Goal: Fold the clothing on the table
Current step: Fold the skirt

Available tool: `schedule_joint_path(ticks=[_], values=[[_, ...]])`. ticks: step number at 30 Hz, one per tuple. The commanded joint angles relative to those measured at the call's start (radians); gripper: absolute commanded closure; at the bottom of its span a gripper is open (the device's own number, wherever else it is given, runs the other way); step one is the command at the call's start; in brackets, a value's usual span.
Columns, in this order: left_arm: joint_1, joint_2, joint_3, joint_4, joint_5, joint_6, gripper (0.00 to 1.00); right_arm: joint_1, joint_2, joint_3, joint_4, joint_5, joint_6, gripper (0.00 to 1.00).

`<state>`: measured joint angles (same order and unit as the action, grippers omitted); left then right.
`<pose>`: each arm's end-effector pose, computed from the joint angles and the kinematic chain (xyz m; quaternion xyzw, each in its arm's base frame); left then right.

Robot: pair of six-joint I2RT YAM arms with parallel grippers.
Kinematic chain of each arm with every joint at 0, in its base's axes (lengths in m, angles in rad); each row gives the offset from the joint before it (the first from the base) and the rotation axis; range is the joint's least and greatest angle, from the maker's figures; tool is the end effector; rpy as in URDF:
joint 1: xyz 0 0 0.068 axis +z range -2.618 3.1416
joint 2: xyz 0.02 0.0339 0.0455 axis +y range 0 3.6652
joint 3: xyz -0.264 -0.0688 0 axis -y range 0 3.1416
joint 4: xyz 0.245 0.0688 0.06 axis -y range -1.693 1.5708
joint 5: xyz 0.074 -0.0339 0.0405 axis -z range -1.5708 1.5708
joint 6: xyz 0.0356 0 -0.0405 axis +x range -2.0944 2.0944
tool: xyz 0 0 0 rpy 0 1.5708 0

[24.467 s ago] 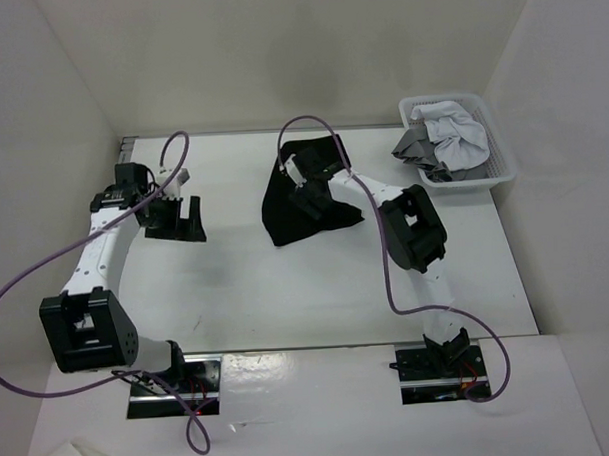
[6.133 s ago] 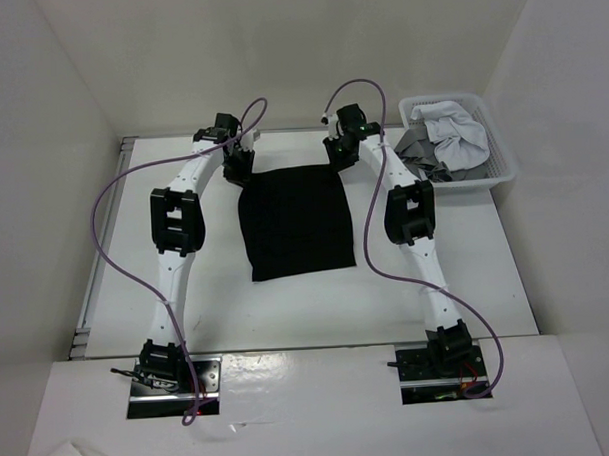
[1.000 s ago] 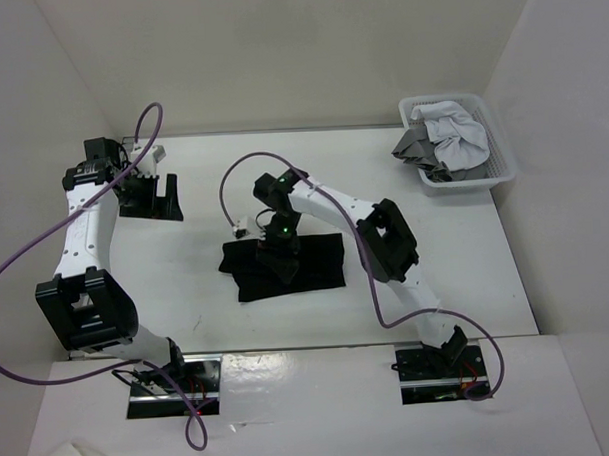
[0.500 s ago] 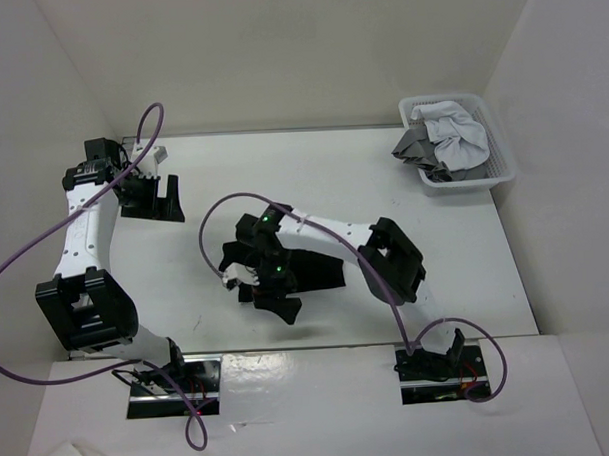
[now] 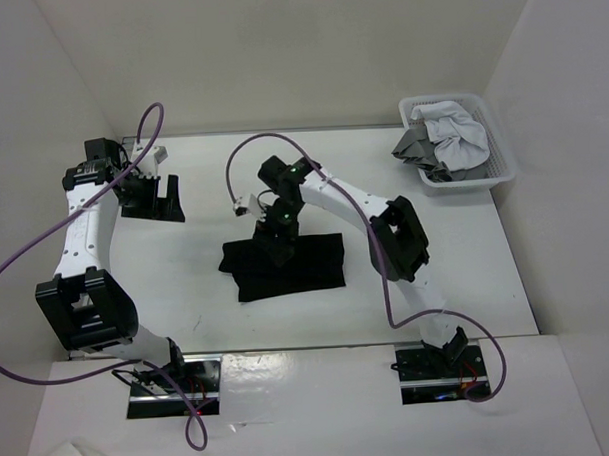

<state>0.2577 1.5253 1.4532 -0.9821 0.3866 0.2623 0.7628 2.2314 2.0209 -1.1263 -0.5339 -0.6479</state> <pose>0.3027 0.0659 0.3264 0.0513 0.9487 -0.1150 0.2900 0.3188 0.3298 0.2276 -0.6445 0.7094 0.2680 0.0974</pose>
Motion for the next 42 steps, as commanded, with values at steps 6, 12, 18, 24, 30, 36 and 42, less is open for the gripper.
schedule_joint_path(ticks=[6, 12, 18, 24, 30, 36, 42], values=[[0.000, -0.024, 0.000, -0.009, -0.002, 0.022, 0.00, 0.017, 0.091, 0.019, 0.014, -0.008, 0.022, 0.08], [0.000, -0.033, -0.001, 0.000, -0.002, 0.022, 0.00, 0.007, 0.100, 0.019, 0.005, -0.029, 0.004, 0.15], [0.000, -0.033, -0.010, 0.000, -0.002, 0.022, 0.00, 0.007, 0.120, 0.019, -0.015, -0.040, -0.009, 0.15], [0.000, -0.033, -0.010, 0.000, -0.002, 0.022, 0.00, 0.007, 0.129, 0.019, -0.024, -0.051, -0.018, 0.14], [0.000, -0.033, -0.019, 0.000, 0.008, 0.022, 0.00, 0.007, 0.140, 0.010, -0.052, -0.083, -0.036, 0.11], [0.000, -0.033, -0.019, 0.000, 0.008, 0.031, 0.00, 0.007, 0.159, 0.010, -0.087, -0.115, -0.082, 0.11], [0.000, -0.024, -0.019, -0.009, 0.008, 0.031, 0.00, 0.039, 0.159, -0.002, -0.167, -0.140, -0.156, 0.10]])
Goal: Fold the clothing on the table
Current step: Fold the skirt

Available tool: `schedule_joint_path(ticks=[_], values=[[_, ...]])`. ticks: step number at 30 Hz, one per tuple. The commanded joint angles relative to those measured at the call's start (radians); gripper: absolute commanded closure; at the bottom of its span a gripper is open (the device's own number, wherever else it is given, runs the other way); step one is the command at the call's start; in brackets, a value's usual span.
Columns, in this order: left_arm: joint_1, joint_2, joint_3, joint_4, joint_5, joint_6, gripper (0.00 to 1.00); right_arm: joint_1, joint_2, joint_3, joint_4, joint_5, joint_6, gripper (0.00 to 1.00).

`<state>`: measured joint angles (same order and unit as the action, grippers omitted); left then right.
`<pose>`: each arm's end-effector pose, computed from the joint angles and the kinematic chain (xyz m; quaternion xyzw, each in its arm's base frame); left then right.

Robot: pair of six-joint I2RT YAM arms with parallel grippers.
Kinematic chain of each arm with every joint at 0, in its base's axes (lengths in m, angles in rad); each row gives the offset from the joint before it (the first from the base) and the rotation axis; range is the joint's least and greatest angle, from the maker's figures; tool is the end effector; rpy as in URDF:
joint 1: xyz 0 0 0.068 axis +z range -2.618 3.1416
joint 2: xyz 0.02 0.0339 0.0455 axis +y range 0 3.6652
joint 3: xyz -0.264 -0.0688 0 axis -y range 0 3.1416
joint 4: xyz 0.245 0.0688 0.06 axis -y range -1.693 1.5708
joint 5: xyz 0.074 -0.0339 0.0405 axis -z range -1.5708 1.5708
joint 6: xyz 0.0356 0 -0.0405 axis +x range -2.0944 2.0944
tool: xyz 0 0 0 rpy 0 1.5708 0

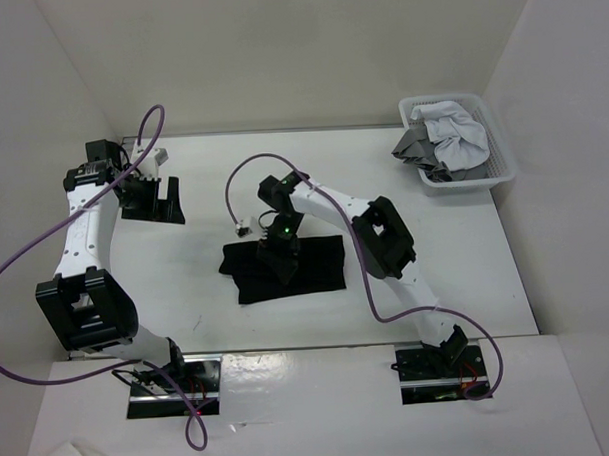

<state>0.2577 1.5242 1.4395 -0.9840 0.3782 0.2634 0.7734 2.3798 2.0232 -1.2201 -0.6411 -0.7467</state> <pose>0.3016 0.0659 0.3224 0.0494 0.9512 -0.1131 0.2827 0.3150 0.3372 0.1639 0.6532 -0.6885 -0.3150 0.0070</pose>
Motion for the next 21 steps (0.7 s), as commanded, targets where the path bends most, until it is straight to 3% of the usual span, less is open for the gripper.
schedule_joint_path(ticks=[1, 10, 21], values=[[0.000, -0.022, -0.005, -0.007, 0.016, 0.030, 0.00, 0.049, -0.004, -0.033, -0.073, -0.032, -0.066, 0.10], [0.000, 0.005, 0.004, -0.034, 0.067, 0.050, 0.00, 0.199, -0.143, -0.162, -0.073, -0.023, -0.126, 0.07], [0.000, 0.005, 0.024, -0.056, 0.096, 0.068, 0.00, 0.311, -0.372, -0.156, -0.082, -0.088, -0.125, 0.01]])
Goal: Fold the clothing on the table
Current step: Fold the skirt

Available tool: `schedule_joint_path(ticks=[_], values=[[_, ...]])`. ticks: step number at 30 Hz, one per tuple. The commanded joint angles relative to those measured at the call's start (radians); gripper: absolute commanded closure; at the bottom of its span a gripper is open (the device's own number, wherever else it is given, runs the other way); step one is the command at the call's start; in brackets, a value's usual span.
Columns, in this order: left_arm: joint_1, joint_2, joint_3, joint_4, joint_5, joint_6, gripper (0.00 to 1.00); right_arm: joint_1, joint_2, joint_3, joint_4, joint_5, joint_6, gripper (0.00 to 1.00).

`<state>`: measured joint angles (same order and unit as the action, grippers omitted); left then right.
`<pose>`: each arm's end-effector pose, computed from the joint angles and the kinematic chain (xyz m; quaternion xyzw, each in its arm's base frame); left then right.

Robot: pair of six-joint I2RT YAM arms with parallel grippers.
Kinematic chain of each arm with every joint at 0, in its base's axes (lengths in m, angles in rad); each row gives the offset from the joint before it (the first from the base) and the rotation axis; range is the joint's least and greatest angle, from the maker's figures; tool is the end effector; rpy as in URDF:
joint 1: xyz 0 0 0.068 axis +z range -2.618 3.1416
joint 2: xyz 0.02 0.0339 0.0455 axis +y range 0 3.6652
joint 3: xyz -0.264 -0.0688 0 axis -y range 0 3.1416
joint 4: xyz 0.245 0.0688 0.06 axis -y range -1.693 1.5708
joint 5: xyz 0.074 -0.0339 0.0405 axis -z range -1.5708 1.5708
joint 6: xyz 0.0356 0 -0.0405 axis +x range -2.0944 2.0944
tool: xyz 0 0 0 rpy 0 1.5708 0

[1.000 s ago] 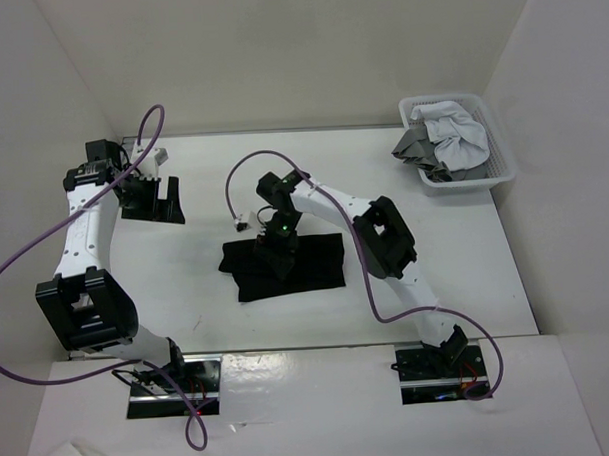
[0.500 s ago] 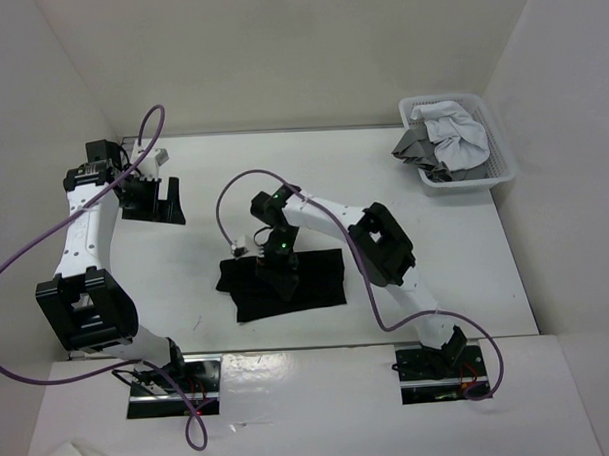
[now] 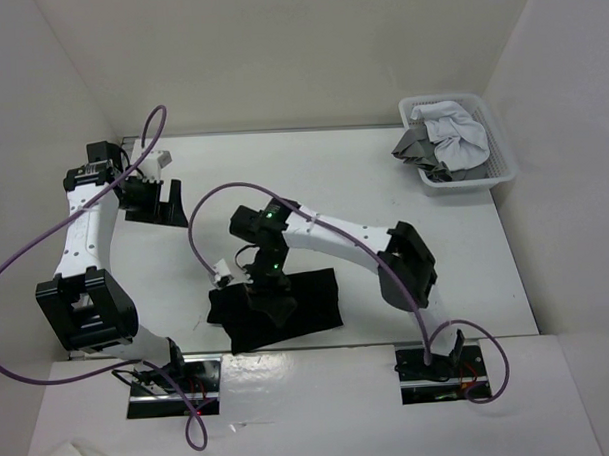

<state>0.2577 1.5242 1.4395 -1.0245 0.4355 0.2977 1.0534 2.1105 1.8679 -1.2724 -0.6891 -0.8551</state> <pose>0.2980 0.0630 0.3211 0.0684 0.9493 -0.1410 0.2724 0.1849 0.3706 0.2380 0.7731 -0.5363 -0.3386 0.0073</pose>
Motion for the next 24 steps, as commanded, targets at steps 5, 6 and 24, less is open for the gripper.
schedule_joint_path(ticks=[5, 6, 24], values=[[0.000, 0.016, 0.024, -0.034, 0.069, 0.043, 0.00, 0.125, -0.145, -0.119, -0.030, 0.000, -0.025, 0.01], [0.000, 0.025, 0.024, -0.034, 0.069, 0.043, 0.00, 0.137, -0.145, -0.133, -0.030, 0.011, -0.025, 0.01], [0.000, -0.021, -0.031, 0.030, -0.041, 0.001, 0.00, -0.241, 0.069, -0.102, 0.312, 0.232, 0.323, 0.10]])
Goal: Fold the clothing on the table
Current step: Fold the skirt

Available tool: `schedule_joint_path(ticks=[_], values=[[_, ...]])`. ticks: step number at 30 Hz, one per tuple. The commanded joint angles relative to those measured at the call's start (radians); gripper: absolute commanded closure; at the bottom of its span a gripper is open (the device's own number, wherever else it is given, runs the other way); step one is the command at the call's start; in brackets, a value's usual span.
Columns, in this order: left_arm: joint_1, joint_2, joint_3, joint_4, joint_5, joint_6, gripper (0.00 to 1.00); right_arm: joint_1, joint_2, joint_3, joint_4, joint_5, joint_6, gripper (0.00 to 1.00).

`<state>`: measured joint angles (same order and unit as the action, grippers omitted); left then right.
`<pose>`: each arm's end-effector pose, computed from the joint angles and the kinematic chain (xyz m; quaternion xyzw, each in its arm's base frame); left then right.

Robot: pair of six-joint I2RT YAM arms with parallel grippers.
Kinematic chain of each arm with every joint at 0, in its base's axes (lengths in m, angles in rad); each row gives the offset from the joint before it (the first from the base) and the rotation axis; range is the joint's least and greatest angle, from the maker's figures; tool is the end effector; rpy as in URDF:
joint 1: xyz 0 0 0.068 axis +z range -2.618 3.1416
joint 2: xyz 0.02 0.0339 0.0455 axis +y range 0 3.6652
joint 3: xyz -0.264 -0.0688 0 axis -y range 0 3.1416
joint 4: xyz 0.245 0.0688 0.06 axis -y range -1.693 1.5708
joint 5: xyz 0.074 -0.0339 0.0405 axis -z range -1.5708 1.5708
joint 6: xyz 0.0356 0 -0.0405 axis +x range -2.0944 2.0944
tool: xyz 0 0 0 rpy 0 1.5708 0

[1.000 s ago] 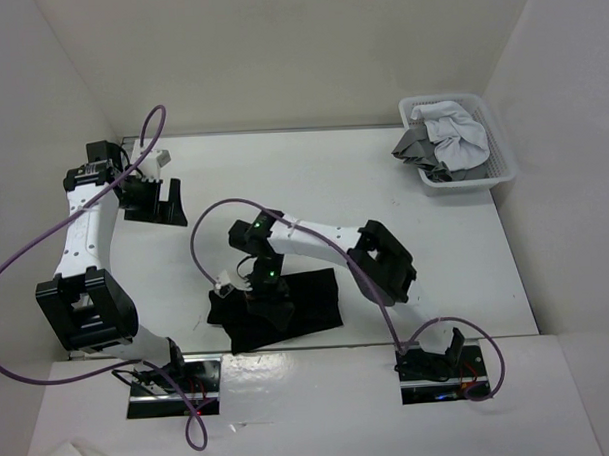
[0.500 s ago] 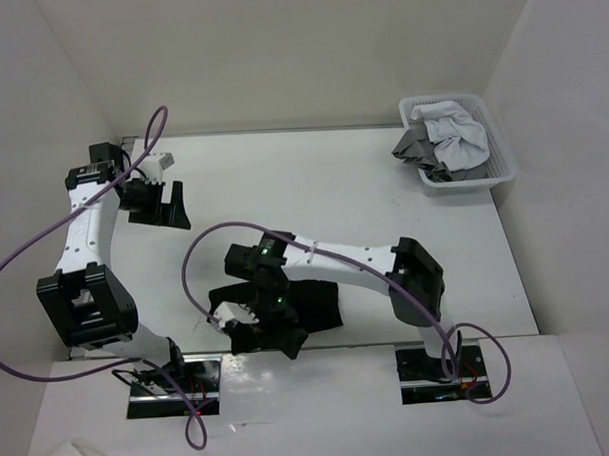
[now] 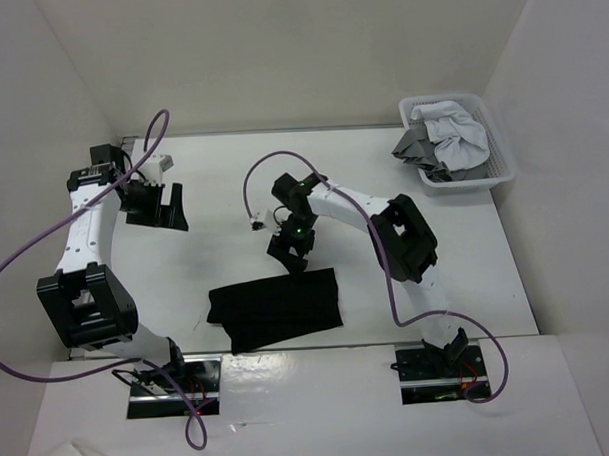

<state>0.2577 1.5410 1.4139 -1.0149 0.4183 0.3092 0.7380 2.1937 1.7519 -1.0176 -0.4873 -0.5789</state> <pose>0.3006 0.0643 0.3090 0.0688 0.9544 -0.1366 0.2566 0.3090 0.3036 0.1726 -0.6035 0.7582 0.2444 0.0347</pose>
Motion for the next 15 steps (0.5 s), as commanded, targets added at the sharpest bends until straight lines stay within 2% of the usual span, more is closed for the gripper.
schedule_joint_path(ticks=[1, 8, 15], values=[[0.000, -0.047, -0.006, 0.021, -0.024, -0.010, 0.00, 0.075, -0.014, 0.014, 0.048, 0.021, 0.047, 0.10], [0.000, -0.047, 0.003, 0.030, -0.024, -0.010, 0.00, 0.141, -0.072, 0.004, 0.007, -0.033, 0.013, 0.10], [0.000, -0.036, 0.003, 0.030, -0.024, -0.010, 0.00, 0.173, -0.022, -0.005, -0.012, -0.019, -0.006, 0.14]])
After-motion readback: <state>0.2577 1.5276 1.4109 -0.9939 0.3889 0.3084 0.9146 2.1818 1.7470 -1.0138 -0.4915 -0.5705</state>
